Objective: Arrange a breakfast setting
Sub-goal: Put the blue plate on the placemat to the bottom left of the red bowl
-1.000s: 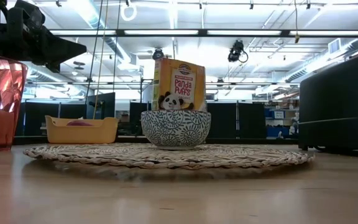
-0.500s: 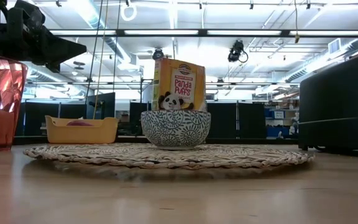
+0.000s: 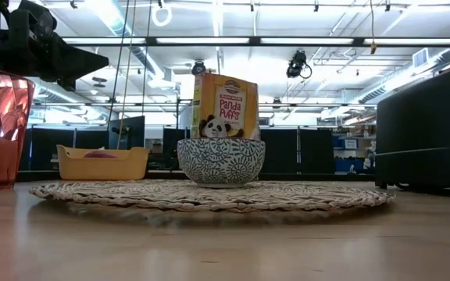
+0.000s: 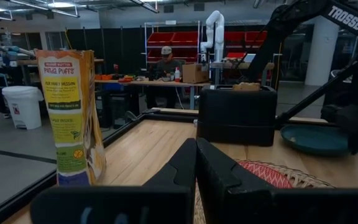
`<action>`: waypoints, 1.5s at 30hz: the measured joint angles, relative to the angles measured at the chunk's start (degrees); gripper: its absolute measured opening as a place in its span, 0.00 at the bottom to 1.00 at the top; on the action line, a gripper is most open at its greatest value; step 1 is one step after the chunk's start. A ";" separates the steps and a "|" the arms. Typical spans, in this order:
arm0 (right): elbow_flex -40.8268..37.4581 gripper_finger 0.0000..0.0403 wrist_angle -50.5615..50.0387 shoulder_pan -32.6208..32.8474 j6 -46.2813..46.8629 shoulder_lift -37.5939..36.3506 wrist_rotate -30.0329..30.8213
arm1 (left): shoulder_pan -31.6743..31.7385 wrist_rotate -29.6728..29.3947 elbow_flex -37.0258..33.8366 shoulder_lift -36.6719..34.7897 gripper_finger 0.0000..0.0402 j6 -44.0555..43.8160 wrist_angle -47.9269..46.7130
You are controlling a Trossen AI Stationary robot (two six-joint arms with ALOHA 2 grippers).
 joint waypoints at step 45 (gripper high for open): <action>36.52 0.04 -14.67 -2.10 -96.15 19.67 25.73 | -0.02 0.01 0.02 0.00 0.04 0.00 0.02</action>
